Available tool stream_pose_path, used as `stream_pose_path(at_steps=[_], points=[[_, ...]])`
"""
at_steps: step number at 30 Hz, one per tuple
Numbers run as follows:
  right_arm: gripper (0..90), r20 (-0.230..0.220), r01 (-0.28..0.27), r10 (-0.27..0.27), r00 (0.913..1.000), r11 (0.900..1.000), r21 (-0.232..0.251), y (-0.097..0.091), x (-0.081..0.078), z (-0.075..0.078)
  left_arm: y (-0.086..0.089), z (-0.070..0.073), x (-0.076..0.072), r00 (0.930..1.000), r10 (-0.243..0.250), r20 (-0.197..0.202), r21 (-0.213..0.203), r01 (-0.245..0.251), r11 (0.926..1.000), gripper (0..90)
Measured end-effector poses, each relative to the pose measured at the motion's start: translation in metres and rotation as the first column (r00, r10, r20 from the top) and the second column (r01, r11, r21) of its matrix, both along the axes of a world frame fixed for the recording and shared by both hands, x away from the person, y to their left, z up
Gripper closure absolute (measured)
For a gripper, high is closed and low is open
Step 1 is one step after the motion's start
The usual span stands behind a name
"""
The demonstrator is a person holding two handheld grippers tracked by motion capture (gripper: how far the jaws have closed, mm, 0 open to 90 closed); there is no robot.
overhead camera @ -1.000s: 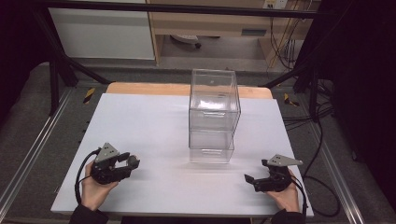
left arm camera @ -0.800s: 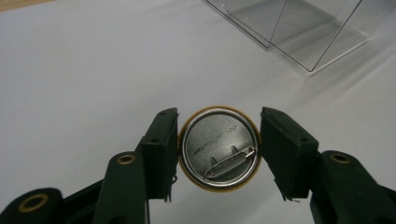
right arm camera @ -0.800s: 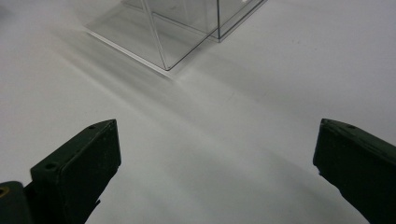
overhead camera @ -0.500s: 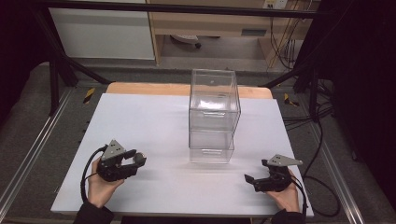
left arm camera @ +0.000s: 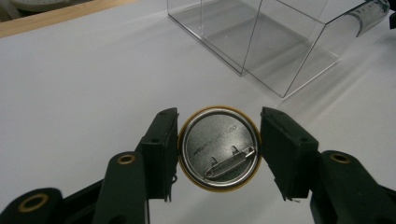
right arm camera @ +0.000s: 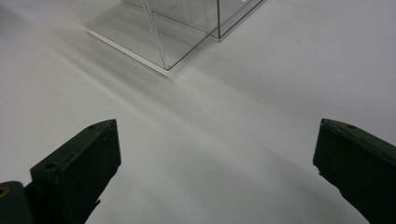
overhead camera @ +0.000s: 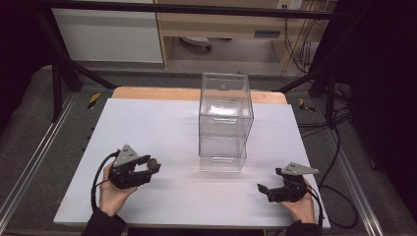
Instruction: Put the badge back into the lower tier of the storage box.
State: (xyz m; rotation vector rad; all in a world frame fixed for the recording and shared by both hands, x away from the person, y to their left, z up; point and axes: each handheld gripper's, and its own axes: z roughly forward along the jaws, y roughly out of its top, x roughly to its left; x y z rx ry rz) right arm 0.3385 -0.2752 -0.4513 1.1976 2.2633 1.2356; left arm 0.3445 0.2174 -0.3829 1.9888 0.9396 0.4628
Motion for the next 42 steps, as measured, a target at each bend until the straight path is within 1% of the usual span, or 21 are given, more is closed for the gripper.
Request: stream_pose_path(at_steps=[10,15,26,33,42], points=[[1.3,0.001,-0.001,0.001,1.0000,1.0000,-0.001,0.000,0.000,0.000,-0.012,0.004,0.003,0.9998,-0.018,0.010,-0.011,0.018,0.9998,47.7],[1.2,-0.003,-0.003,0.003,1.0000,1.0000,-0.002,0.000,0.000,0.000,-0.017,0.005,0.003,0.9995,-0.027,0.014,-0.009,0.028,0.9996,47.7],[1.2,-0.001,-0.003,0.003,1.0000,1.0000,-0.004,0.000,0.000,0.000,-0.030,0.010,0.005,0.9988,-0.042,0.026,-0.032,0.043,0.9986,47.7],[1.2,-0.001,-0.002,0.002,1.0000,1.0000,-0.004,0.000,0.000,0.000,-0.035,0.011,0.006,0.9984,-0.049,0.030,-0.038,0.050,0.9980,47.7],[1.2,-0.002,-0.003,0.003,1.0000,1.0000,-0.004,0.000,0.000,0.000,-0.048,0.015,0.009,0.9971,-0.068,0.036,-0.048,0.069,0.9964,47.7]])
